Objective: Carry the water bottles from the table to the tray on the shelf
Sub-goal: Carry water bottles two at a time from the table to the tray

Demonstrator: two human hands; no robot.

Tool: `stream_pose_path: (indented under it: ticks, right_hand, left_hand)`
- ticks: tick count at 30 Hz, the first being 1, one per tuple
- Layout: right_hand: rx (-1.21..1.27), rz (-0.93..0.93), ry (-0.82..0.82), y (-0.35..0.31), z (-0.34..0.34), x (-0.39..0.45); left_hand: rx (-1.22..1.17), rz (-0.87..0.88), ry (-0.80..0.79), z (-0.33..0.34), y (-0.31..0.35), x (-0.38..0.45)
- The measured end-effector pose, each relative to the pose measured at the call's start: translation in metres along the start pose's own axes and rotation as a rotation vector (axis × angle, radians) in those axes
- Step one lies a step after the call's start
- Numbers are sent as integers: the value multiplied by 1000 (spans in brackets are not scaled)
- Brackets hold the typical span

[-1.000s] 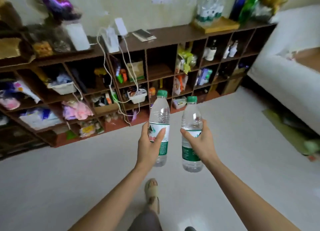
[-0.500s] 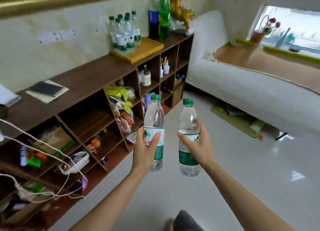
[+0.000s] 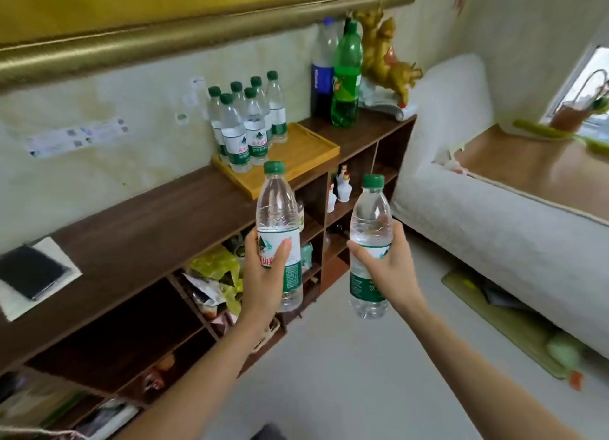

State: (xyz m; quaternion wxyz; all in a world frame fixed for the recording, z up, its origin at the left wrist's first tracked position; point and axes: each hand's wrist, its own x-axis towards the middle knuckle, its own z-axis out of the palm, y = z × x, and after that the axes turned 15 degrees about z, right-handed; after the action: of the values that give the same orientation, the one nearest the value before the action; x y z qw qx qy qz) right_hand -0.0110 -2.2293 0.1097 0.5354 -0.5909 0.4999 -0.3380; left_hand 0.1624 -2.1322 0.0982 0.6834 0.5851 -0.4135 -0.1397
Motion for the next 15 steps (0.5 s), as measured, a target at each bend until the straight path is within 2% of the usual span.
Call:
stream_pose_path:
  ticks: [10, 15]
  right_hand:
    - [-41, -154, -129, -70, 54, 225]
    - [-41, -179, -222, -93, 76, 313]
  left_hand:
    - [25, 60, 160, 49, -81, 189]
    - [36, 112, 159, 74, -107, 262]
